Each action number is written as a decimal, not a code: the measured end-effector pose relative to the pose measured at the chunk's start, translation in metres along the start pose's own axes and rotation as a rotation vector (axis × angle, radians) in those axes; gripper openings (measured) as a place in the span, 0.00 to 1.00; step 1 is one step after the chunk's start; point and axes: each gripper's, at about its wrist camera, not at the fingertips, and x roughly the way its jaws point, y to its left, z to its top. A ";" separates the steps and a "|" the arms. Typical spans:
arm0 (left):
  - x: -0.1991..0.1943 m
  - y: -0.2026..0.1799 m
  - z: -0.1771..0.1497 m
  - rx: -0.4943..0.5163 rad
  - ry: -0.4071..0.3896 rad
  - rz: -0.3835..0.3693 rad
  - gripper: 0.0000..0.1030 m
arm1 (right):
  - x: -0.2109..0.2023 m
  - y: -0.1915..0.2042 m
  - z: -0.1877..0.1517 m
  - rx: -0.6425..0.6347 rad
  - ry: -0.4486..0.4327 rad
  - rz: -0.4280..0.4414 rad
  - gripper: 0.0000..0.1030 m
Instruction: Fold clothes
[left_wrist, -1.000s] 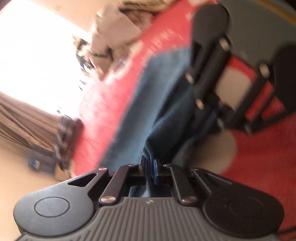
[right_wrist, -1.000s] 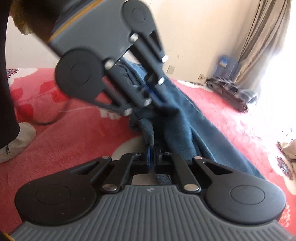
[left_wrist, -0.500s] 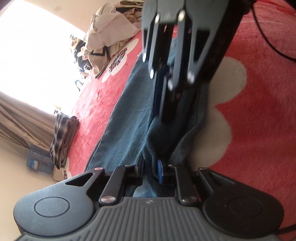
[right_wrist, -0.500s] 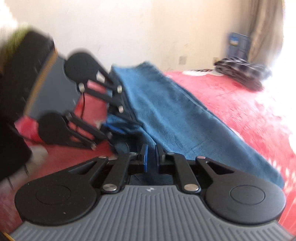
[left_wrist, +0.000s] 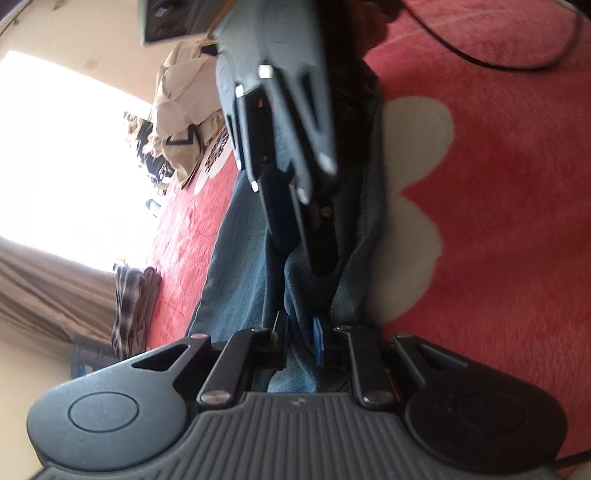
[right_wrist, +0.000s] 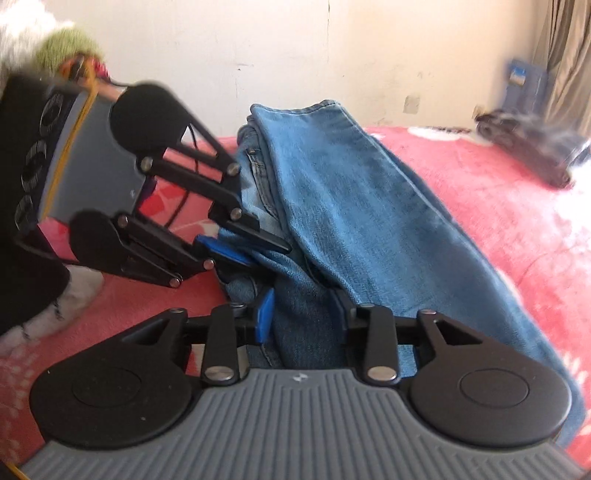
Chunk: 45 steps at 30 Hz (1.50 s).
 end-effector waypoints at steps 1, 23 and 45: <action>0.000 -0.001 0.000 0.009 -0.003 0.001 0.14 | 0.000 -0.006 0.001 0.033 0.001 0.035 0.40; 0.001 0.091 -0.005 -0.459 0.050 -0.288 0.38 | 0.022 0.072 -0.013 -0.566 0.034 -0.324 0.04; -0.010 0.071 0.003 -0.469 0.169 -0.198 0.09 | -0.006 0.068 -0.020 -0.551 -0.007 -0.318 0.14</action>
